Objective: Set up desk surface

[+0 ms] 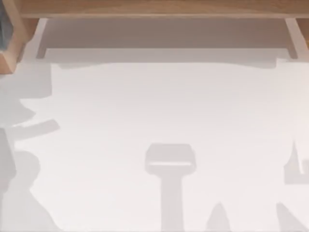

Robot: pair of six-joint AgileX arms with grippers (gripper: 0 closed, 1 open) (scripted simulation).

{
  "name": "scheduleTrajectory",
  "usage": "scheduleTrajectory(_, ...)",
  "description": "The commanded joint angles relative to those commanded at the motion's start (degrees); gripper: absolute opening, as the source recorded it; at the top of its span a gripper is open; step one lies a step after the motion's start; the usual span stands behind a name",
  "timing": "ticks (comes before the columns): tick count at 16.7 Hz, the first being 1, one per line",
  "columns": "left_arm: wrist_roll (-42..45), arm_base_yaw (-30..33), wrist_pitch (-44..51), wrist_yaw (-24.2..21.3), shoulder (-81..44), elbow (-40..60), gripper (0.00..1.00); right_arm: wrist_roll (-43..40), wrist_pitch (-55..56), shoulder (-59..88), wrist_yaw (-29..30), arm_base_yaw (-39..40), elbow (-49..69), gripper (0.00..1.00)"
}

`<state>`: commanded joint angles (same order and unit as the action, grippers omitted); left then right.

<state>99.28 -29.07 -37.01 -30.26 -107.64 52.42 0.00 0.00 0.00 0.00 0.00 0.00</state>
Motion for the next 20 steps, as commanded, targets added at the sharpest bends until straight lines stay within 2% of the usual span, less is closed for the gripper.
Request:
scheduleTrajectory(6, 0.4, 0.1, 0.0, -0.4, -1.3, 1.3, 0.0, 0.0, 0.0, 0.0, 0.0, 0.0, 0.0, 1.0)
scheduleTrajectory(20, -0.4, 2.4, 0.7, 1.7, -6.6, 7.6, 0.0, 0.0, 0.0, 0.0, 0.0, 0.0, 0.0, 1.0)
